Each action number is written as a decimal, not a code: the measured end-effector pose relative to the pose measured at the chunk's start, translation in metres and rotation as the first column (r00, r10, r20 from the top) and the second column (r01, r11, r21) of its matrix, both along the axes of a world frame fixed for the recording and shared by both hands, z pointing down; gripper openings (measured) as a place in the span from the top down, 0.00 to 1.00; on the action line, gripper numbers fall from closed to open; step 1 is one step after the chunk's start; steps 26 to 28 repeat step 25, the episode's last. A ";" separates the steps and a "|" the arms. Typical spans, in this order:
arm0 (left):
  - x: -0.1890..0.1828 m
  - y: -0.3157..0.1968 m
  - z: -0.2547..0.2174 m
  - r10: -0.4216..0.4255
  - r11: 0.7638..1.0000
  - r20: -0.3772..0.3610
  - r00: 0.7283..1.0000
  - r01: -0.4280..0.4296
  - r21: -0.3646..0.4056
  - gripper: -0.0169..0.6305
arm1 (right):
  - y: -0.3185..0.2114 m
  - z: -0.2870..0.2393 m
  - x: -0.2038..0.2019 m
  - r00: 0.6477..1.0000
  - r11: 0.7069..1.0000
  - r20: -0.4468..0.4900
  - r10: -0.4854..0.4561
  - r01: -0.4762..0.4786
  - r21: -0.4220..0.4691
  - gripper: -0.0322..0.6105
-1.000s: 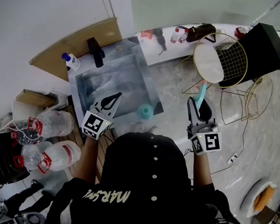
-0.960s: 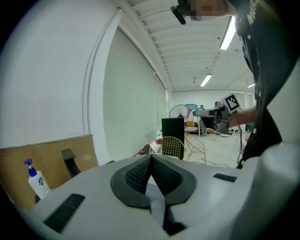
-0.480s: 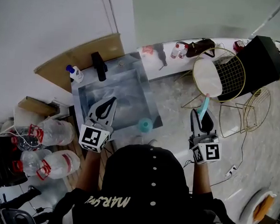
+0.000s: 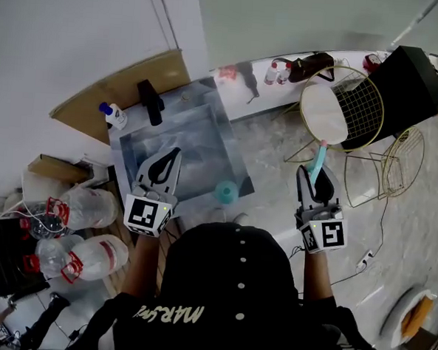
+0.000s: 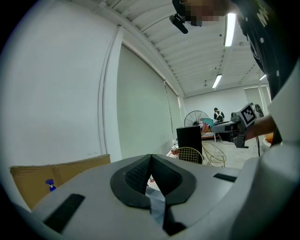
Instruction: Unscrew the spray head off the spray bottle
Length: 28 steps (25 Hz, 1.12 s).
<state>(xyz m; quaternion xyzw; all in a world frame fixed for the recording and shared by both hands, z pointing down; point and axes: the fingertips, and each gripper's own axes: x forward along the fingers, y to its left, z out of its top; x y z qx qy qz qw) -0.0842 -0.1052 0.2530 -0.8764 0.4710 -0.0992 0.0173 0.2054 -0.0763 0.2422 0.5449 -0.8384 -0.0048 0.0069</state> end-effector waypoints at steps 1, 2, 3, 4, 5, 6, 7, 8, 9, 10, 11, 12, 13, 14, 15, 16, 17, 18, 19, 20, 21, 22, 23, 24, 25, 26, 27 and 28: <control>0.000 -0.001 0.000 -0.002 1.000 0.003 1.000 0.002 0.000 0.94 | 0.001 0.000 0.000 1.000 1.000 0.003 0.001 -0.001 0.001 0.70; 0.000 -0.001 0.000 -0.004 1.000 0.006 1.000 0.003 0.001 0.94 | 0.001 0.000 0.000 1.000 1.000 0.008 0.004 -0.004 0.002 0.70; 0.001 -0.001 0.000 -0.005 1.000 0.007 1.000 0.005 0.003 0.94 | 0.002 -0.001 0.001 1.000 1.000 0.010 0.006 -0.006 0.002 0.70; 0.001 -0.002 -0.001 -0.007 1.000 0.008 1.000 0.007 0.004 0.94 | 0.002 -0.002 0.001 1.000 1.000 0.011 0.008 -0.008 0.003 0.70; 0.001 -0.002 -0.001 -0.008 1.000 0.009 1.000 0.008 0.003 0.94 | 0.002 -0.002 0.002 1.000 1.000 0.011 0.009 -0.009 0.004 0.70; 0.001 -0.003 -0.001 -0.008 1.000 0.010 1.000 0.008 0.002 0.94 | 0.003 -0.003 0.002 1.000 1.000 0.011 0.011 -0.011 0.004 0.70; 0.001 -0.003 -0.001 -0.008 1.000 0.010 1.000 0.008 0.000 0.94 | 0.003 -0.003 0.002 1.000 1.000 0.011 0.012 -0.012 0.004 0.70; 0.001 -0.003 0.000 -0.007 1.000 0.010 1.000 0.007 -0.001 0.94 | 0.003 -0.003 0.001 1.000 1.000 0.008 0.011 -0.011 0.004 0.70; 0.001 -0.003 -0.001 -0.006 1.000 0.010 1.000 0.006 0.000 0.94 | 0.003 -0.003 0.000 1.000 1.000 0.006 0.010 -0.010 0.004 0.70; 0.000 -0.003 -0.001 -0.007 1.000 0.012 1.000 0.007 0.002 0.94 | 0.003 -0.002 -0.001 1.000 1.000 0.005 0.009 -0.009 0.004 0.70; 0.000 -0.002 -0.001 -0.009 1.000 0.015 1.000 0.009 0.006 0.94 | 0.003 -0.002 -0.002 1.000 1.000 0.007 0.010 -0.010 0.005 0.70; 0.000 -0.002 -0.001 -0.011 1.000 0.017 1.000 0.011 0.009 0.94 | 0.003 -0.002 -0.002 1.000 1.000 0.010 0.010 -0.010 0.004 0.70; 0.000 -0.002 -0.002 -0.011 1.000 0.018 1.000 0.011 0.010 0.94 | 0.003 -0.002 -0.003 1.000 1.000 0.013 0.010 -0.010 0.004 0.70; 0.001 -0.002 -0.002 -0.011 1.000 0.016 1.000 0.011 0.011 0.94 | 0.003 -0.002 -0.004 1.000 1.000 0.013 0.009 -0.009 0.004 0.70; 0.002 -0.002 -0.002 -0.009 1.000 0.016 1.000 0.009 0.012 0.94 | 0.003 -0.002 -0.004 1.000 1.000 0.012 0.009 -0.009 0.003 0.70; 0.002 -0.001 -0.002 -0.007 1.000 0.017 1.000 0.006 0.012 0.94 | 0.004 -0.002 -0.005 1.000 1.000 0.010 0.008 -0.008 0.001 0.70; 0.003 -0.001 -0.001 -0.005 1.000 0.019 1.000 0.004 0.014 0.94 | 0.004 -0.002 -0.006 1.000 1.000 0.009 0.008 -0.008 0.000 0.70; 0.003 -0.001 -0.001 -0.003 1.000 0.022 1.000 0.003 0.016 0.94 | 0.004 -0.002 -0.007 1.000 1.000 0.008 0.008 -0.008 0.000 0.70; 0.003 -0.001 -0.001 -0.004 1.000 0.024 1.000 0.003 0.017 0.94 | 0.004 -0.002 -0.007 1.000 1.000 0.009 0.008 -0.008 0.000 0.70; 0.003 -0.001 -0.001 -0.005 1.000 0.024 1.000 0.004 0.017 0.94 | 0.004 -0.003 -0.008 1.000 1.000 0.010 0.007 -0.007 0.001 0.70; 0.002 -0.001 -0.001 -0.006 1.000 0.022 1.000 0.005 0.015 0.94 | 0.004 -0.003 -0.009 1.000 1.000 0.010 0.006 -0.006 0.001 0.70; 0.001 -0.001 -0.001 -0.006 1.000 0.019 1.000 0.005 0.014 0.94 | 0.004 -0.003 -0.010 1.000 1.000 0.011 0.005 -0.005 0.001 0.70; 0.000 -0.001 -0.002 -0.005 1.000 0.018 1.000 0.005 0.012 0.94 | 0.004 -0.003 -0.012 1.000 1.000 0.012 0.004 -0.004 0.001 0.70; -0.001 -0.001 -0.002 -0.005 1.000 0.017 1.000 0.005 0.010 0.94 | 0.004 -0.003 -0.013 1.000 1.000 0.013 0.004 -0.004 0.002 0.70; -0.002 -0.001 -0.002 -0.004 1.000 0.017 1.000 0.004 0.009 0.94 | 0.004 -0.003 -0.015 1.000 1.000 0.014 0.003 -0.003 0.002 0.70; -0.002 -0.001 -0.002 -0.004 1.000 0.017 1.000 0.004 0.009 0.94 | 0.004 -0.003 -0.015 1.000 1.000 0.014 0.003 -0.003 0.002 0.70; -0.002 -0.001 -0.002 -0.004 1.000 0.017 1.000 0.004 0.009 0.94 | 0.004 -0.003 -0.015 1.000 1.000 0.014 0.003 -0.003 0.002 0.70; -0.002 -0.001 -0.002 -0.004 1.000 0.017 1.000 0.004 0.009 0.94 | 0.004 -0.003 -0.015 1.000 1.000 0.014 0.003 -0.003 0.002 0.70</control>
